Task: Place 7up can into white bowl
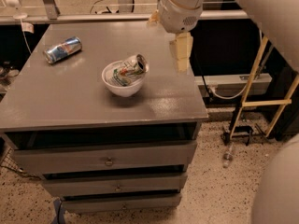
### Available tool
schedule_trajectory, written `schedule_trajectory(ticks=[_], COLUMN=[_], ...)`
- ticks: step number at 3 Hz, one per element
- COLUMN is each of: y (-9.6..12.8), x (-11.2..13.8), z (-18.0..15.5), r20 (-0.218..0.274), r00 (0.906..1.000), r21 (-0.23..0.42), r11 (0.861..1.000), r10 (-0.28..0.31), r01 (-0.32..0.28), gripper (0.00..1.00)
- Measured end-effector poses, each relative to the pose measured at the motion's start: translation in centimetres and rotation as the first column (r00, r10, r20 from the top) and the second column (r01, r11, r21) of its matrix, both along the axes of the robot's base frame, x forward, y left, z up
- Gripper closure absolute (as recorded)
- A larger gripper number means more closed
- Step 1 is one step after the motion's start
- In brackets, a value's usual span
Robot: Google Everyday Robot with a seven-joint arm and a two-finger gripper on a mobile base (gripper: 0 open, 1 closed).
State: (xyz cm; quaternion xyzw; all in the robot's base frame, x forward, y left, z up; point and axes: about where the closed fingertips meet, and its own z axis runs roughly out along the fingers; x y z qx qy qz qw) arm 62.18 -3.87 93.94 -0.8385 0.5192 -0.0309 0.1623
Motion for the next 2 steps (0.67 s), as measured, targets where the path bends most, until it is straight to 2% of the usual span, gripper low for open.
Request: schedule_trajectory(ticks=[1,2], y=[-4.64,-5.17], x=[0.84,1.03], z=[-0.8,-0.97], r20=[-0.035,-0.037], r00=[0.9927,0.9912], r21=[0.024,0.029], r11=[0.993,0.991], r10=[-0.115,-0.127], r01=[0.116,0.128], gripper=[0.0,0.0])
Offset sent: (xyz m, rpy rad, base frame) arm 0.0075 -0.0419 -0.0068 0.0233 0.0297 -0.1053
